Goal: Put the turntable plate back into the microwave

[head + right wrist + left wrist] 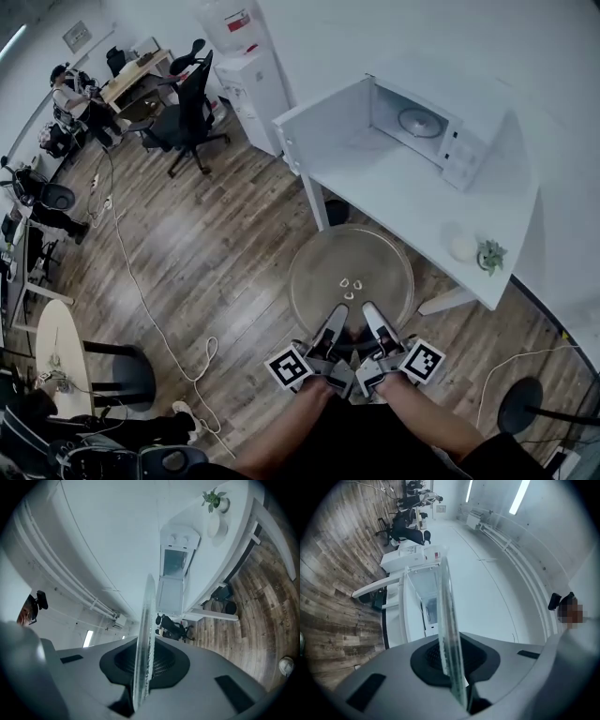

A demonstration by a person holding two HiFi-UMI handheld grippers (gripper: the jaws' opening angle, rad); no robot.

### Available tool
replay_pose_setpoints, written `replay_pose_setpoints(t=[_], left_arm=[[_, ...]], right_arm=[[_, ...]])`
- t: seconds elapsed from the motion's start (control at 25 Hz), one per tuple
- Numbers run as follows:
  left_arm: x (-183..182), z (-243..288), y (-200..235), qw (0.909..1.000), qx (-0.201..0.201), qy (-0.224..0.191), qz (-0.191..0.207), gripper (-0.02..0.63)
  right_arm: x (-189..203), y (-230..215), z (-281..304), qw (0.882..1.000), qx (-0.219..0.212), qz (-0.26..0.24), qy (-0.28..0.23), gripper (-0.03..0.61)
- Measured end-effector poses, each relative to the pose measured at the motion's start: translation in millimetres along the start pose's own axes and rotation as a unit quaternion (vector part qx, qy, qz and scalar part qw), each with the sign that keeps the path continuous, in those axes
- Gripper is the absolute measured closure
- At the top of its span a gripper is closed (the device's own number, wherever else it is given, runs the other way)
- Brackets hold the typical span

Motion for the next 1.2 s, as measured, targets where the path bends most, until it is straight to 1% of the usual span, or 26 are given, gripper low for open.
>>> replay_pose_setpoints(t=[0.12,0.32,0.44,0.64,0.88,1.08,1.2], left_arm=[[-18.6,14.0,12.2,0.9999,0.003,0.012,-0.01,0.571],[-48.2,32.0,27.6,0.9991,0.007,0.034,-0.024,0.571],[-61.4,42.8,38.3,0.9984,0.008,0.048,-0.028,0.571],[-76.7,64.0,53.5,0.9974,0.008,0.056,-0.045,0.571],[-85.4,101.4,76.4,0.9965,0.011,0.067,-0.05,0.571],[-89.3,138.4,101.8,0.9957,0.01,0.076,-0.052,0.571],[-90.1,164.3,118.3,0.9955,0.003,0.076,-0.058,0.571]], right_arm=[[-5.0,-3.3,21.9,1.0,0.004,0.001,-0.012,0.531],[-10.0,-1.2,54.5,1.0,-0.002,0.005,-0.029,0.532],[-14.9,-3.9,70.5,0.999,0.002,0.005,-0.042,0.532],[-28.3,-5.7,94.1,0.999,0.012,0.006,-0.052,0.532],[-59.7,-15.9,119.6,0.998,0.019,0.01,-0.06,0.532],[-94.7,-27.2,142.6,0.997,0.03,0.015,-0.063,0.535],[-119.9,-35.8,158.4,0.997,0.035,0.016,-0.061,0.534]])
Point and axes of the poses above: the fingertips, and each gripper's own axes: z forward along the fingers, y to its left, x out of its underside, the point moved 6 cm from there along -z, backward along the fingers, and after that the axes turned 14 degrees about x, right-handed, at the moved point
